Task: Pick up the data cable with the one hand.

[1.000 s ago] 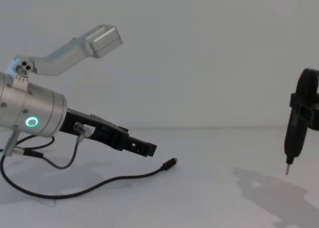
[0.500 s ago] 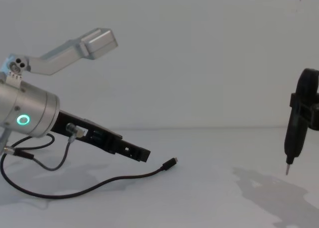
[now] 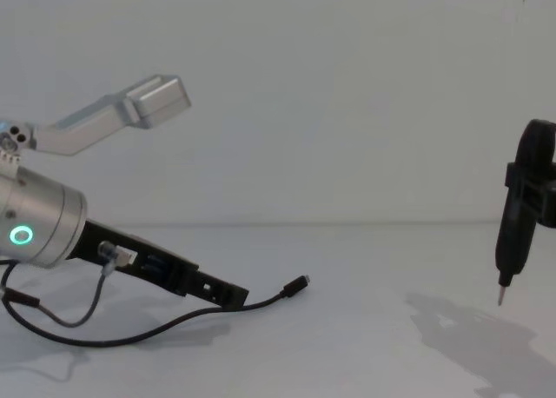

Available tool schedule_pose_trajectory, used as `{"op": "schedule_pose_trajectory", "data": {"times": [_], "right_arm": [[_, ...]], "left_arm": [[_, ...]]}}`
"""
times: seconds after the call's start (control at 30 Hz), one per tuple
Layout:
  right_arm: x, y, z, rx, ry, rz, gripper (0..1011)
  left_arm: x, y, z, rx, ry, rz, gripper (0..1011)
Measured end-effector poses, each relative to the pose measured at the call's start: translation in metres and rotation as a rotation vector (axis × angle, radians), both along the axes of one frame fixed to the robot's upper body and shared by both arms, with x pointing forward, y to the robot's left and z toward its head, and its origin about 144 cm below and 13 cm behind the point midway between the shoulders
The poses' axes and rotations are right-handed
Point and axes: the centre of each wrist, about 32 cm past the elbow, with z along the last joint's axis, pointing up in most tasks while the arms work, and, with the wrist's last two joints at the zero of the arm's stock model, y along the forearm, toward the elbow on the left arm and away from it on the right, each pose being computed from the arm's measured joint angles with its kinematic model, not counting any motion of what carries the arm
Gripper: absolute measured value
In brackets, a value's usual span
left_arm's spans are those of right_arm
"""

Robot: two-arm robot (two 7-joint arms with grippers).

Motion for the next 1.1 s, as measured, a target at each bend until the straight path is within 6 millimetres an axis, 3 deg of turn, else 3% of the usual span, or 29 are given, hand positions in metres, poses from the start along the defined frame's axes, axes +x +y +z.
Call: {"op": "schedule_pose_trajectory", "data": {"times": [0.37,1.1], "right_arm": [[0.0,0.0,0.0,0.0,0.0,0.0,279],[0.0,0.0,0.0,0.0,0.0,0.0,279]], "left_arm": [[0.0007,0.0023,-0.0076,0.005,0.019,0.023,1001],[0.0071,-0.0003,-0.0046,0.027,0.059,0.039,1001]]}}
